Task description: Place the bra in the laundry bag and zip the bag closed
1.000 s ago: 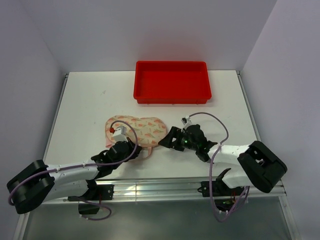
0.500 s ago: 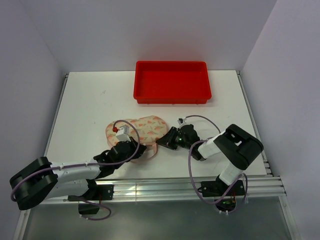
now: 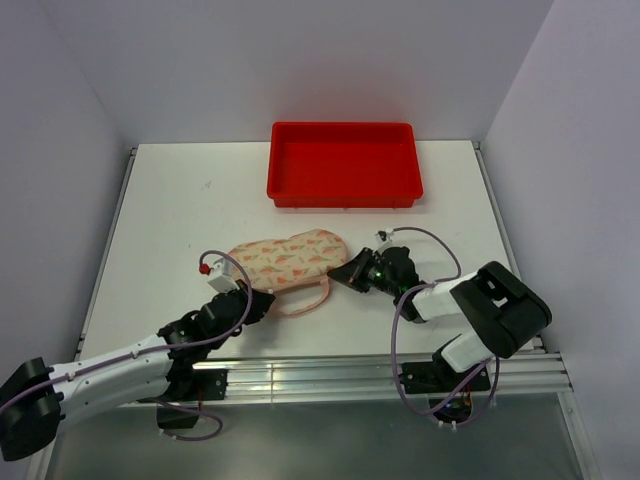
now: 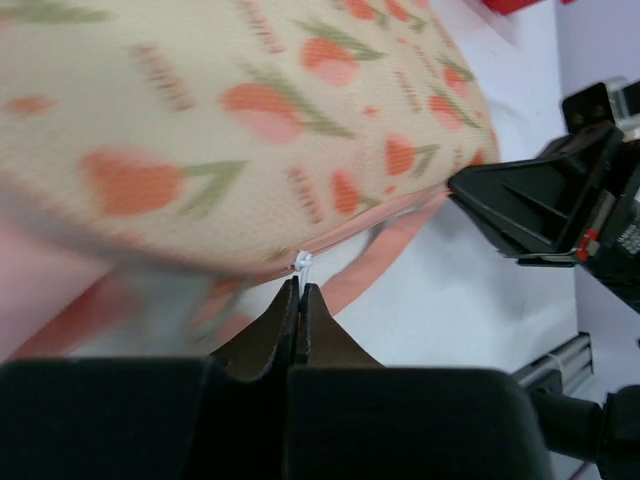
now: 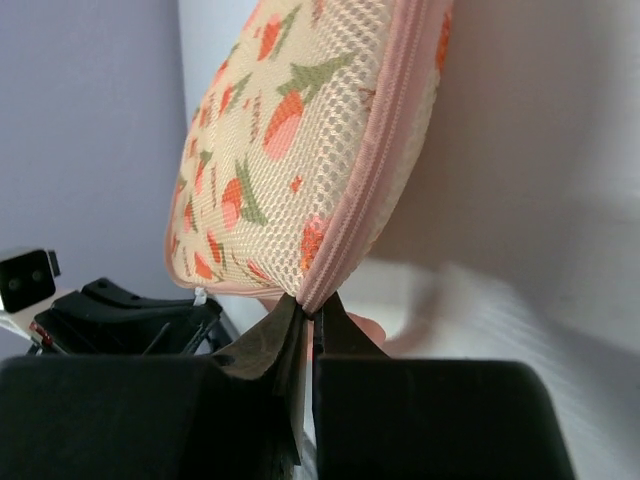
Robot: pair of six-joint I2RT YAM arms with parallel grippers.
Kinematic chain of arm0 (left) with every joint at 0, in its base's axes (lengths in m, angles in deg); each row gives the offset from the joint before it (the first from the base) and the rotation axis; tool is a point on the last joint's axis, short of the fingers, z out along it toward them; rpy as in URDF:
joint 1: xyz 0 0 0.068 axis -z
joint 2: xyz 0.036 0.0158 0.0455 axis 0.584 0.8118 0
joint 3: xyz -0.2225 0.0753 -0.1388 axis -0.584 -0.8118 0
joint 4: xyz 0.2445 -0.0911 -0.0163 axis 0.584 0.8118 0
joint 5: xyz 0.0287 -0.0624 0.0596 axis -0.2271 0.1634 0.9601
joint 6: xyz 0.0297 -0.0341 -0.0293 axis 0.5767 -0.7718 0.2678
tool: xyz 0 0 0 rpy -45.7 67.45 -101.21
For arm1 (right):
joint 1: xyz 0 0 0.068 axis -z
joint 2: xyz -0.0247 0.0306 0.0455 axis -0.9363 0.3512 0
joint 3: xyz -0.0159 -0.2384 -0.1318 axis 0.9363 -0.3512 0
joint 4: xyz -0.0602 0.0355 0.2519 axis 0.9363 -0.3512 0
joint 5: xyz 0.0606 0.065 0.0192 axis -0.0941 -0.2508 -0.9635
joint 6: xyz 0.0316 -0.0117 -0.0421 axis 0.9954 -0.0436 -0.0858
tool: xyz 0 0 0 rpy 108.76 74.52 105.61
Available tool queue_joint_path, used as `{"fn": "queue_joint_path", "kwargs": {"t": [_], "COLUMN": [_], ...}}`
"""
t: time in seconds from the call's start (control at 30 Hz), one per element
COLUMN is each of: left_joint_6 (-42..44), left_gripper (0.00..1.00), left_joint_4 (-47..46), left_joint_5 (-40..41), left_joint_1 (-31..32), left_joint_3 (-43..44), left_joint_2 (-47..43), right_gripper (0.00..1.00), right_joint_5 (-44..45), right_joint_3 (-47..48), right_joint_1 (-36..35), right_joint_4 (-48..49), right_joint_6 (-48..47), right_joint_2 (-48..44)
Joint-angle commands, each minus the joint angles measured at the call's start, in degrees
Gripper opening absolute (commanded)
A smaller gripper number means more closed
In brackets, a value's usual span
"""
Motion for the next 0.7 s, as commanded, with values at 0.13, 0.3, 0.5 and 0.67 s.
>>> {"fn": "queue_joint_path", "kwargs": {"t": [0.13,0.3,0.5,0.67], "left_joint_6": [-2.69,0.03,1.53,2.67], "left_gripper": [0.00,0.00,0.00,0.00], "left_joint_4": [13.87,2.40,-7.65,-13.63], "left_joint_5": [7.71,3.24,-1.59,-4.50], "left_joint_1": [-0.03,0.06,0.50,1.11], "left_joint_3": [0.01,0.63,3.97,6.78], "left_joint_2": [-2.86,0.39,8.21,13.13], "right_gripper": [0.00,0.49,0.80,0.80], "right_joint_5": [3.41,2.54,6.84,5.79], "right_joint_3": [0.75,6.02,3.48,4.36], "right_joint_1": [8.40,7.36,-1.58,-8.81], "right_joint_4": [-9.57,-21.08,-23.22,-16.82], "right_joint_6": [-9.33,-14.87,-12.17,-6.90], "right_joint_2": [-4.67,-9.77,-18.91,-13.32]}}
